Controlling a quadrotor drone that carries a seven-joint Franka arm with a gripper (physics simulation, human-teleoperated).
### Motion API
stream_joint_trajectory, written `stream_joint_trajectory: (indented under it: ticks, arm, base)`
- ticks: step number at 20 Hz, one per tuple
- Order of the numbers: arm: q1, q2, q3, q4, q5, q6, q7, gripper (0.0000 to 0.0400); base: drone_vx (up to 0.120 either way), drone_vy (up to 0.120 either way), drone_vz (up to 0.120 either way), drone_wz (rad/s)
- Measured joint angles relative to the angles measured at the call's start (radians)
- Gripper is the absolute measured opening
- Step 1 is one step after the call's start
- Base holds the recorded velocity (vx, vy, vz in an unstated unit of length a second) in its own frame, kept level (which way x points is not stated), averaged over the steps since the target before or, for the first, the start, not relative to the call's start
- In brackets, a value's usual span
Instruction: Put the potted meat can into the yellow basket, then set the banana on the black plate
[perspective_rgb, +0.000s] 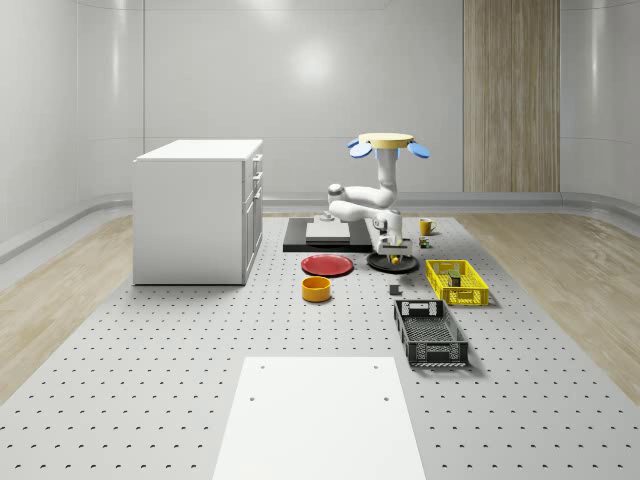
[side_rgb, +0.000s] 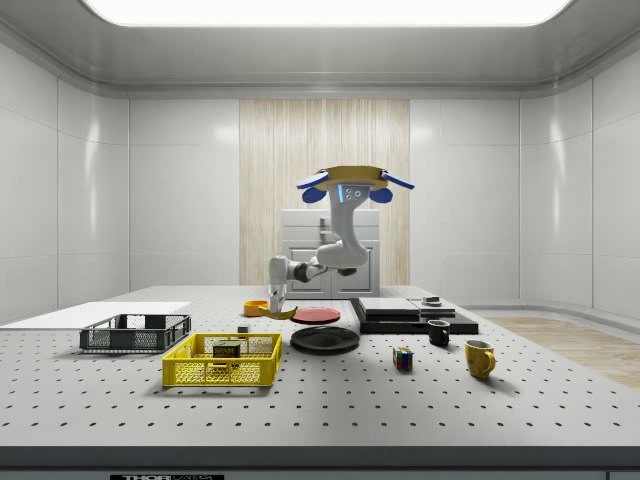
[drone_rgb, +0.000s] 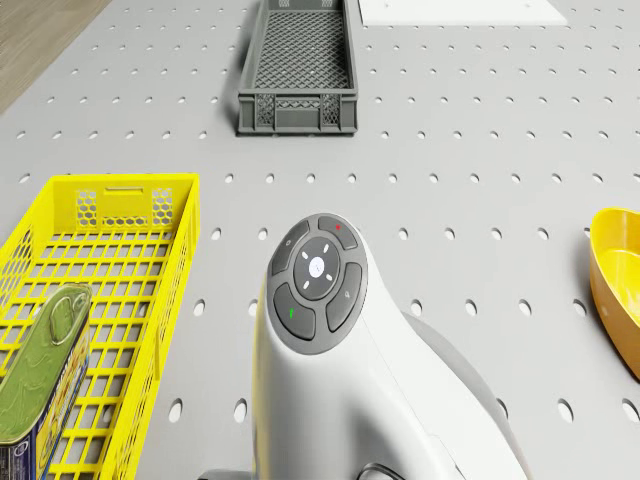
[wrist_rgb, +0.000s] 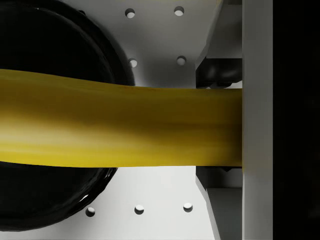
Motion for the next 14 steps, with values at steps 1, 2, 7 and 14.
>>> stream_joint_trajectory:
  ticks: [1,2,7,14]
  arm:
    - [0.000,0.000,0.000,0.000,0.000,0.000,0.000,0.0195]
    - [0.000,-0.001,0.000,0.000,0.000,0.000,0.000,0.0195]
    - [-0.001,-0.002,0.000,0.000,0.001,0.002,0.000,0.0195]
    - [-0.001,-0.003,0.000,0.000,0.001,0.003,0.001,0.0195]
  base:
    - [-0.120,0.000,0.000,0.000]
    - [-0.120,0.000,0.000,0.000]
    - [-0.120,0.000,0.000,0.000]
    - [-0.120,0.000,0.000,0.000]
